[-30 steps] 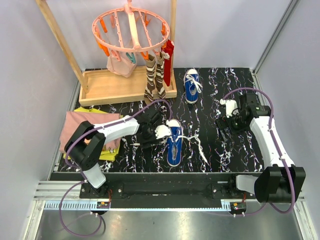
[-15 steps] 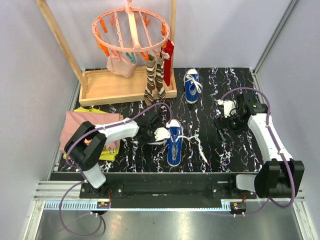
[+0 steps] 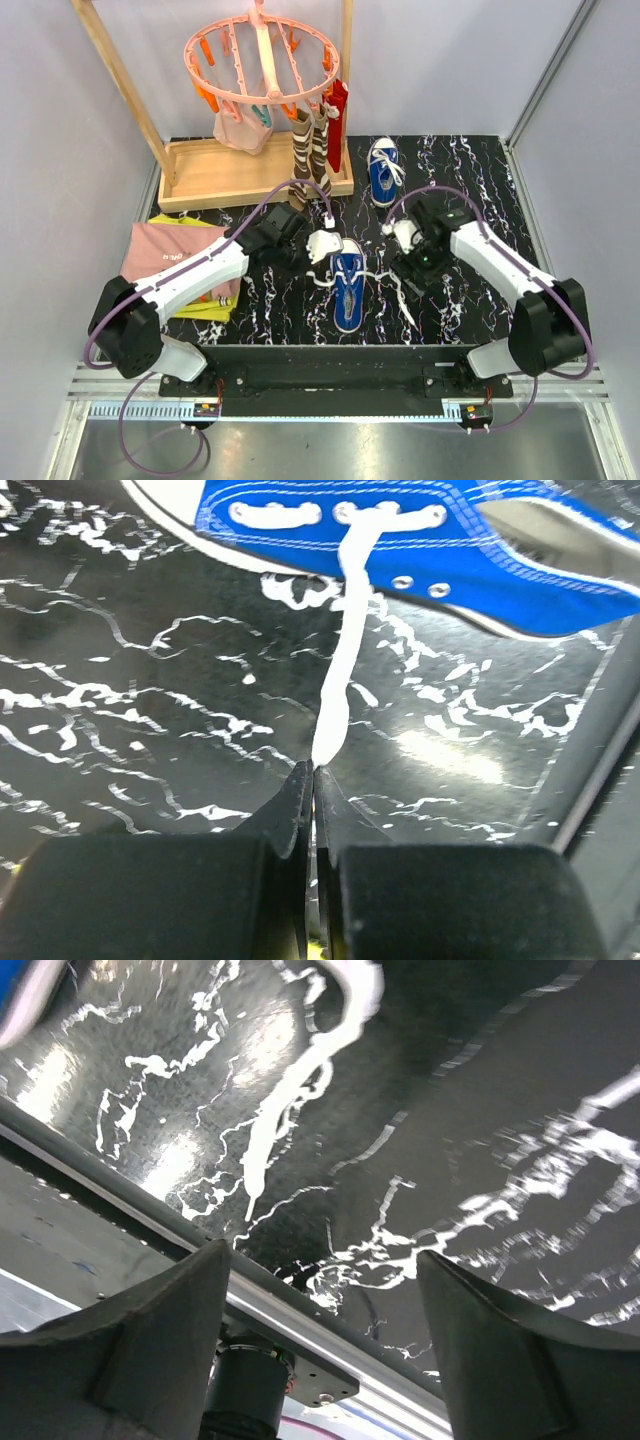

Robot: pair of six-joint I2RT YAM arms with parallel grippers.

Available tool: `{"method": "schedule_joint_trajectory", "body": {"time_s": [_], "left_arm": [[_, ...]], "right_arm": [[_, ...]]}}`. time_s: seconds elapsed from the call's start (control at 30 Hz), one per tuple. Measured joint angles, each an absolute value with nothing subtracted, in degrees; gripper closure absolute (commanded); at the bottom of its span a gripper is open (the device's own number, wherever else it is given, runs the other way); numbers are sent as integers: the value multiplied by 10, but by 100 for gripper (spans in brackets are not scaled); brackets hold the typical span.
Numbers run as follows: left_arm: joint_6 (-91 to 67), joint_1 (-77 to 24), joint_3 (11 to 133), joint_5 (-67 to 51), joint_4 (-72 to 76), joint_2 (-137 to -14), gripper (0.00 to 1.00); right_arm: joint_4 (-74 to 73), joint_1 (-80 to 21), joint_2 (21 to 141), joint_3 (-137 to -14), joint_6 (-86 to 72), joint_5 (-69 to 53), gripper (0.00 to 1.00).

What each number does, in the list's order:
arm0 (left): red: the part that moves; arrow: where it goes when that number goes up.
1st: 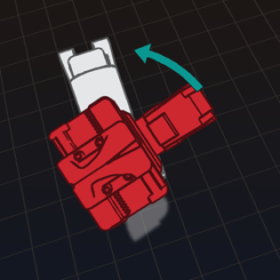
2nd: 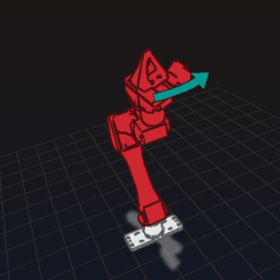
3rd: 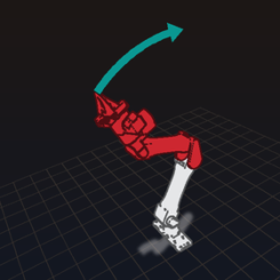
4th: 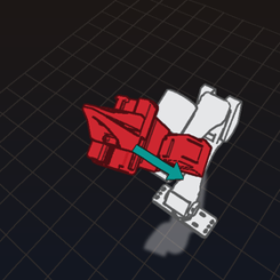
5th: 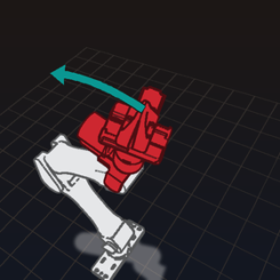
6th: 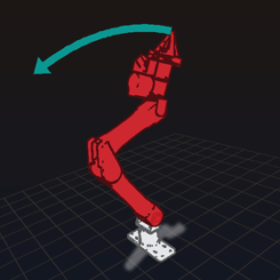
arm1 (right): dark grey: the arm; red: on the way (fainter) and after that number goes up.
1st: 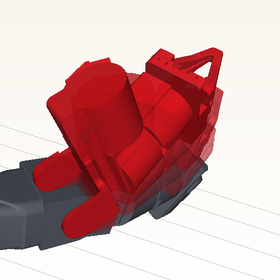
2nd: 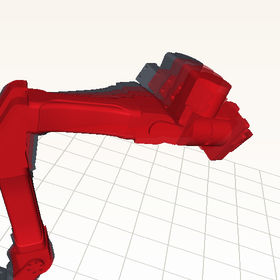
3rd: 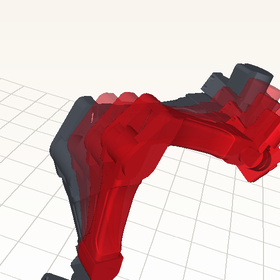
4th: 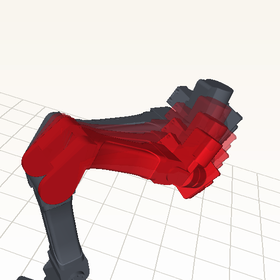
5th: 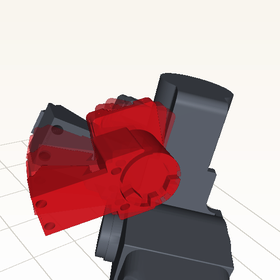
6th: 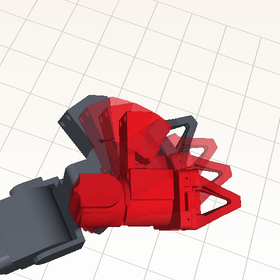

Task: Tie the shoes

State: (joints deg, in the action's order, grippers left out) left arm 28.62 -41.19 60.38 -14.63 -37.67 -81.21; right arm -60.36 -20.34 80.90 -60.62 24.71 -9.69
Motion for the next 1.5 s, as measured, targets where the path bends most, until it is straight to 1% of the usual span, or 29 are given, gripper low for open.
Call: {"method": "schedule_joint_trajectory", "body": {"time_s": [0.1,0.2,0.33,0.4,0.5,0.6,0.63,0.67,0.7,0.77,0.8,0.83,0.97,1.03,1.17,1.23,1.3,1.4,1.5], "left_arm": [[268,-412,600,-162,-376,-812,100],[254,-412,594,-171,-377,-812,100],[241,-412,588,-187,-377,-811,100],[236,-412,585,-192,-376,-810,100],[232,-412,580,-197,-375,-810,100],[228,-411,575,-199,-375,-807,100],[226,-410,574,-199,-374,-806,100],[225,-409,572,-200,-371,-804,100],[224,-408,569,-200,-368,-800,100],[224,-406,564,-201,-363,-794,100],[224,-406,561,-202,-360,-790,100],[224,-405,558,-203,-357,-788,100],[225,-405,545,-206,-346,-775,100],[228,-405,538,-209,-343,-767,100],[262,-405,507,-220,-336,-719,100],[283,-405,491,-225,-335,-688,100],[304,-405,482,-228,-335,-660,100],[334,-405,479,-230,-333,-641,100],[367,-408,469,-231,-333,-623,100]], "right_arm": [[-591,-238,829,-584,247,-84,24],[-581,-263,839,-558,251,-86,24],[-571,-266,851,-542,260,-87,28],[-555,-266,864,-541,259,-88,33],[-531,-267,892,-541,256,-97,36],[-509,-272,924,-538,253,-107,37],[-503,-275,933,-537,252,-108,39],[-500,-277,941,-536,251,-108,45],[-500,-281,949,-538,250,-106,61],[-497,-284,953,-539,251,-103,78],[-496,-285,957,-539,249,-102,96],[-496,-285,960,-540,248,-101,100],[-495,-285,958,-538,246,-106,100],[-495,-285,936,-531,247,-106,100],[-508,-284,821,-546,247,-106,100],[-511,-284,773,-581,246,-111,100],[-509,-284,752,-639,246,-126,100],[-497,-284,755,-710,242,-163,100],[-490,-284,792,-783,227,-214,100]]}}
